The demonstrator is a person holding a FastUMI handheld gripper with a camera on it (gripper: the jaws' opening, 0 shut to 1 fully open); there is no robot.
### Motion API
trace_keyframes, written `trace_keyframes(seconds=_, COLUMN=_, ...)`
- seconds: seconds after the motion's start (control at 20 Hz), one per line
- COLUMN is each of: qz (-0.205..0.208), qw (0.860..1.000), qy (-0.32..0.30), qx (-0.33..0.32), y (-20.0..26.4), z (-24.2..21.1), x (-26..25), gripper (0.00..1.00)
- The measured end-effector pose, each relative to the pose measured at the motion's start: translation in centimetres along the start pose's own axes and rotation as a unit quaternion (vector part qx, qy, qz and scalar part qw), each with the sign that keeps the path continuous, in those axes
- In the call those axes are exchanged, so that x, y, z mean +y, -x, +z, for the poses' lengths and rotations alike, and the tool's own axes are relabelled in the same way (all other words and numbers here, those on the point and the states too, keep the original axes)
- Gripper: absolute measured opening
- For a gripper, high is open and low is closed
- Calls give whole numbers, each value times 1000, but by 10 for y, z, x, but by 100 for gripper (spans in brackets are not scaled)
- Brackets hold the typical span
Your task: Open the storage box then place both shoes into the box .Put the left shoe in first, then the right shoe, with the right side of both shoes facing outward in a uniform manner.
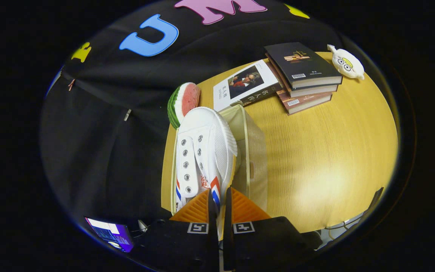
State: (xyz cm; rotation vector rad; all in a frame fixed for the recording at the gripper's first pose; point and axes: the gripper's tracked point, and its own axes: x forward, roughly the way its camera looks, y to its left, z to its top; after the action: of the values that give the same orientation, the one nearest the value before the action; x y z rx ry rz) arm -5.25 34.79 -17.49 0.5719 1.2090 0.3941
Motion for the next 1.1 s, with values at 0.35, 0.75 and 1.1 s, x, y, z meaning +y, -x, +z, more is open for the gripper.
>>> trace_keyframes(seconds=0.35, qz=55, qw=997, qy=-59, qx=-7, y=-7, z=17, x=33, gripper=50)
trace_keyframes(seconds=0.75, qz=51, qw=988, qy=9, qx=-143, y=61, z=76, x=27, gripper=99)
trace_keyframes(seconds=1.1, qz=19, qw=954, qy=92, qx=-285, y=156, z=135, x=-3, gripper=98)
